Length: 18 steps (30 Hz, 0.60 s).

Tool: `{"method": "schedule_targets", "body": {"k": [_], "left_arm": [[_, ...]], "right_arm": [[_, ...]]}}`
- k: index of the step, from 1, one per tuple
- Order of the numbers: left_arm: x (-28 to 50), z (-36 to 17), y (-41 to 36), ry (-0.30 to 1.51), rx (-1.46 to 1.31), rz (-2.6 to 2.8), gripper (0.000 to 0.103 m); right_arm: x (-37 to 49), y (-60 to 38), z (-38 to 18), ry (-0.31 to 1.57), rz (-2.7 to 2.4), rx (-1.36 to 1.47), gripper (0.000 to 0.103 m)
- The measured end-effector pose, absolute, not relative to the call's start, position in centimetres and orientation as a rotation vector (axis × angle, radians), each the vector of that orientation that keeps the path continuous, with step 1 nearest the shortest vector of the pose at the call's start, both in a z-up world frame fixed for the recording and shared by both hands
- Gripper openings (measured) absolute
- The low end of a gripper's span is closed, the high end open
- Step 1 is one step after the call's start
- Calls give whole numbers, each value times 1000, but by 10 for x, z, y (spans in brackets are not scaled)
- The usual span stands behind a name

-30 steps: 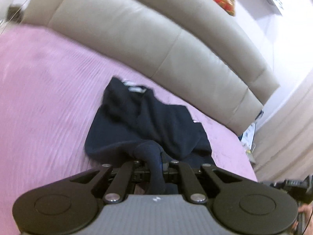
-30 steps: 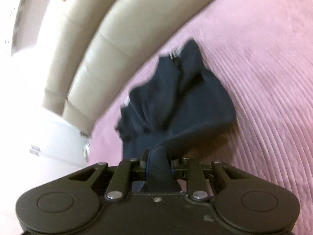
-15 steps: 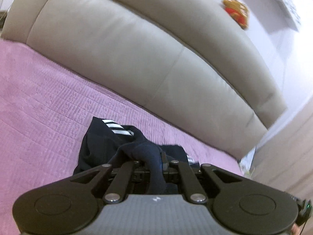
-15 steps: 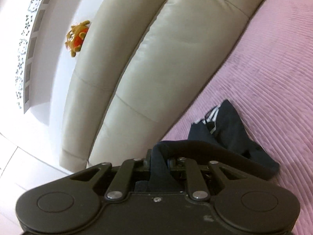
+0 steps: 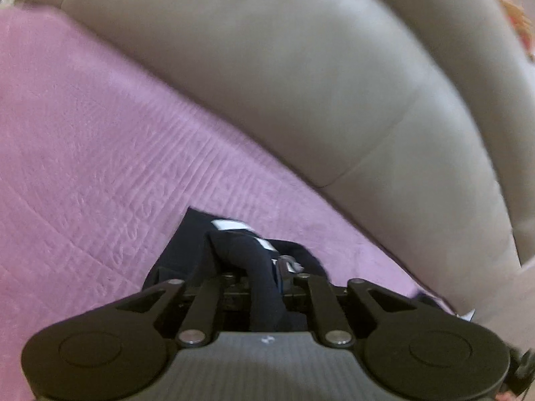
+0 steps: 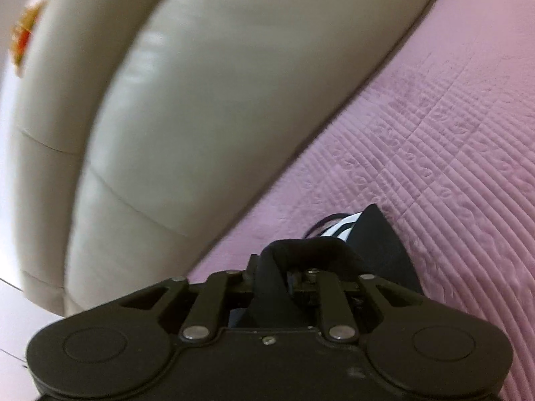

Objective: Fold large clothes

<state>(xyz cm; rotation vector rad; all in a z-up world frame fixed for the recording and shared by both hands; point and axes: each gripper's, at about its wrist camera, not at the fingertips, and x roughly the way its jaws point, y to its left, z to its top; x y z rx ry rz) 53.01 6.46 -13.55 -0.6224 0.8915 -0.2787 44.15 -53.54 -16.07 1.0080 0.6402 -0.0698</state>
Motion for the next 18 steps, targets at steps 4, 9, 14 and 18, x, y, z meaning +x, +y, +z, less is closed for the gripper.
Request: {"method": "schedule_targets", "body": {"k": [4, 9, 14, 18], "left_arm": [[544, -154, 73, 918, -707, -318, 34], [532, -133, 65, 833, -618, -388, 51], [517, -112, 69, 656, -634, -348, 69], [516, -109, 53, 715, -544, -421, 68]], "right_arm": [[448, -534, -177, 580, -71, 972, 55], [436, -524, -170, 467, -60, 889, 76], [430, -501, -145, 406, -50, 697, 81], [458, -475, -153, 631, 8, 636, 82]]}}
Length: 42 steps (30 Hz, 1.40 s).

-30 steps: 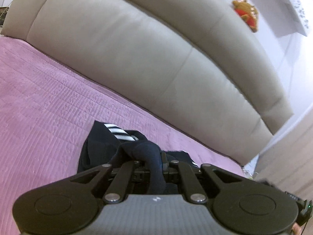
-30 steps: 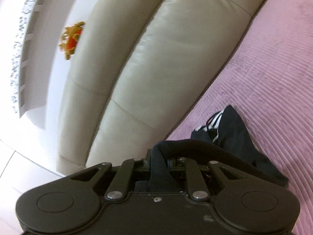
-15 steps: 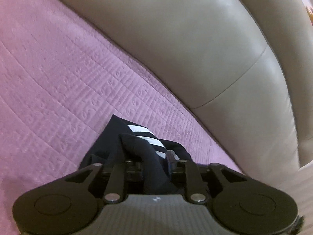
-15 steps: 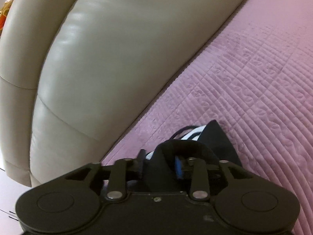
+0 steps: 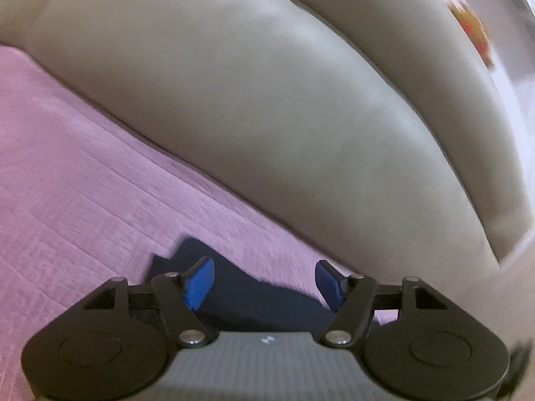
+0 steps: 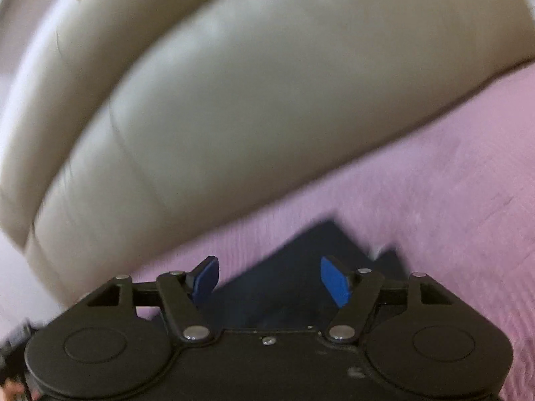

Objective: Fold large clothes

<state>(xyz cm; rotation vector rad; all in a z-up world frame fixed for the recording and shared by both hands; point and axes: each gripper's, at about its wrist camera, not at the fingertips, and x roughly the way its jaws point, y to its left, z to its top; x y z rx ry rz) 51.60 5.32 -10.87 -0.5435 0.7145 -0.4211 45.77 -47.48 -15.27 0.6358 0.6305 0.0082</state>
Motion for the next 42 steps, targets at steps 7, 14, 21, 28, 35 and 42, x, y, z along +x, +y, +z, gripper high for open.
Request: {"method": "schedule_targets", "body": {"k": [7, 14, 21, 28, 35, 42], "left_arm": [[489, -138, -13, 861, -240, -669, 68], [479, -196, -86, 560, 113, -460, 91], [525, -214, -49, 583, -89, -401, 103], [527, -198, -4, 619, -117, -301, 87], [503, -148, -5, 667, -93, -374, 87], [463, -168, -76, 875, 118, -683, 99]], "right_arm": [[471, -407, -177, 788, 128, 326, 81], [494, -396, -226, 694, 13, 168, 82], [516, -429, -228, 625, 32, 190, 81], [485, -484, -229, 674, -58, 179, 78], [453, -427, -170, 629, 28, -7, 82], [459, -345, -200, 851, 264, -113, 87]]}}
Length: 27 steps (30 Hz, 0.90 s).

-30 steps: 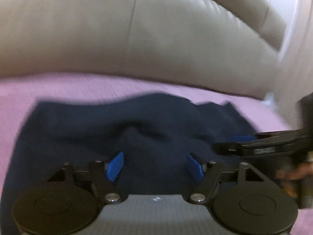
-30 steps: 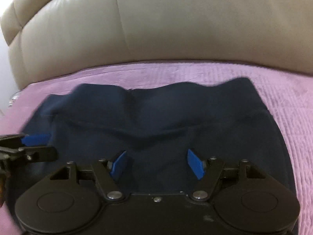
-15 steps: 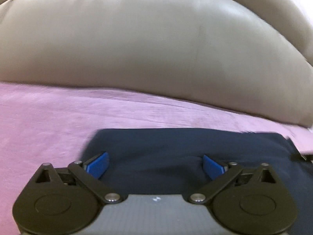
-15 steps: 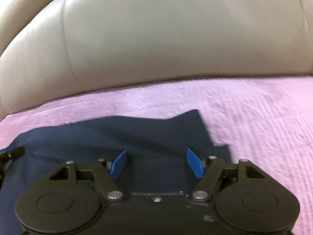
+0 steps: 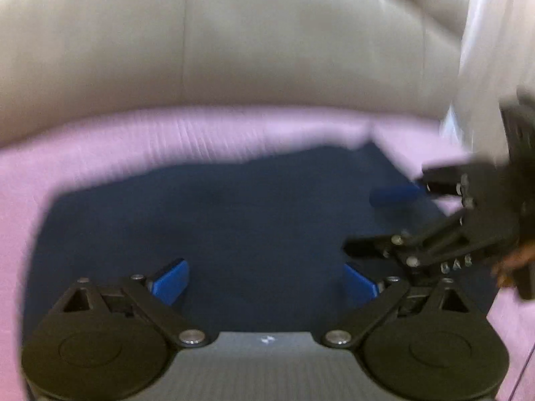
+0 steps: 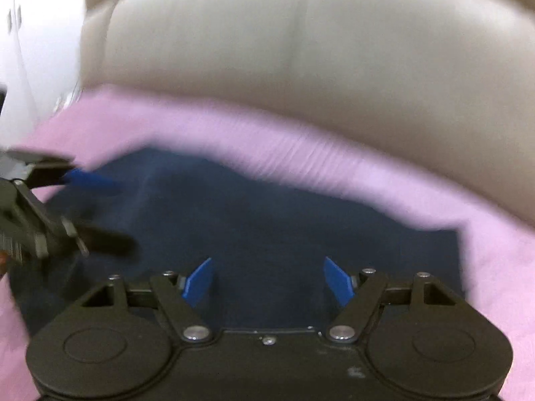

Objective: Fold large clothes

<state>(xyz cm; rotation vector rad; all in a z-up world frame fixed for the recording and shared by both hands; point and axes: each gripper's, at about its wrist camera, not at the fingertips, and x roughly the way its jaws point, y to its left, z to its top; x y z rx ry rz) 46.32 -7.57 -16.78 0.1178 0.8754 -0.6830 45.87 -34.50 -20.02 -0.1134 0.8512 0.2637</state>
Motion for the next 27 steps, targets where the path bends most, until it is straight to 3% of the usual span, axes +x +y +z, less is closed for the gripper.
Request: {"method": "schedule_targets", "body": {"k": [3, 8, 12, 16, 19, 22, 25, 27], "left_arm": [[453, -192, -42, 840, 74, -624, 102], [448, -184, 8, 865, 101, -626, 96], [439, -151, 1, 864, 99, -538, 92], [424, -137, -36, 856, 82, -771, 98], [416, -170, -65, 961, 263, -842, 98], [394, -199, -55, 891, 469, -791, 103], [392, -203, -14, 890, 354, -760, 103], [399, -207, 13, 918, 276, -707, 103]], "right_arm": [[434, -375, -219, 793, 233, -81, 88], [413, -428, -214, 828, 142, 28, 88], [409, -417, -182, 806, 81, 111, 90], [389, -360, -156, 726, 351, 55, 90], [377, -317, -185, 880, 398, -237, 92], [355, -342, -216, 892, 397, -186, 98], [333, -369, -234, 900, 357, -268, 99], [318, -396, -237, 893, 332, -169, 100]]}}
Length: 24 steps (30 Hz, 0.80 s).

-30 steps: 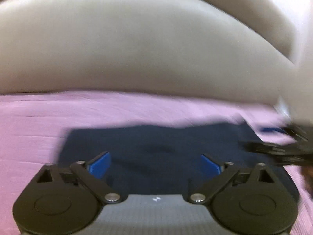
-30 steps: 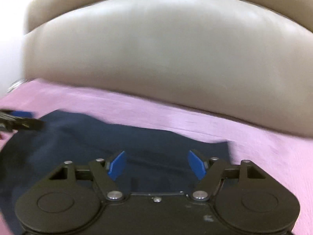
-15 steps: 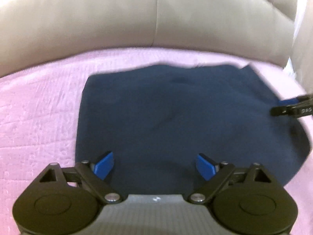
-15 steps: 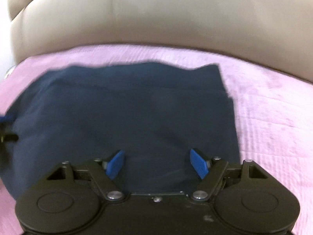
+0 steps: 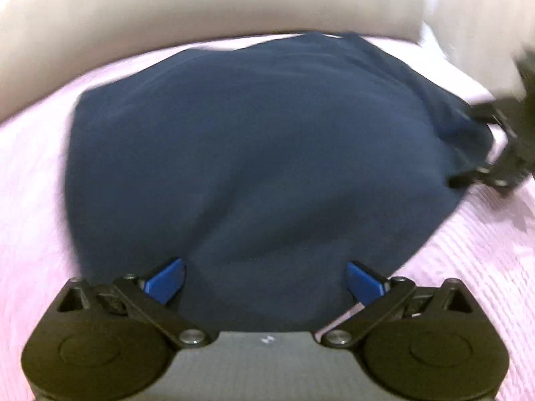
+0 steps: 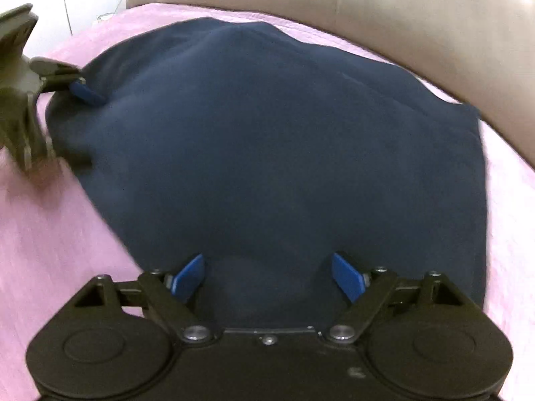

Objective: Fold large clothes

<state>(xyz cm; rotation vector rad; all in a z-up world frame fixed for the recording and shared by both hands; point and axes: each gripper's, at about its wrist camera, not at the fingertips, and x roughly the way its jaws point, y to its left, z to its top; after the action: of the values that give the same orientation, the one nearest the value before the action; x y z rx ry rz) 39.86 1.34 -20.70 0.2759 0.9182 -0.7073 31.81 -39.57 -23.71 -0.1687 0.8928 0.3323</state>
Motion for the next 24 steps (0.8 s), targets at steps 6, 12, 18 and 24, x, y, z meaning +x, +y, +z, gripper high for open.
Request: {"method": "schedule_targets", "body": {"k": [6, 12, 18, 24], "left_arm": [[392, -197, 39, 937, 269, -636, 102], [413, -152, 97, 865, -33, -528, 92], [512, -163, 109, 969, -309, -532, 97], [566, -208, 107, 977, -485, -519, 99]], "right_arm": [[302, -441, -233, 958, 223, -103, 100], [286, -440, -162, 832, 152, -101, 100], [344, -431, -126, 653, 52, 307, 102], [408, -384, -162, 715, -15, 304, 102]]}}
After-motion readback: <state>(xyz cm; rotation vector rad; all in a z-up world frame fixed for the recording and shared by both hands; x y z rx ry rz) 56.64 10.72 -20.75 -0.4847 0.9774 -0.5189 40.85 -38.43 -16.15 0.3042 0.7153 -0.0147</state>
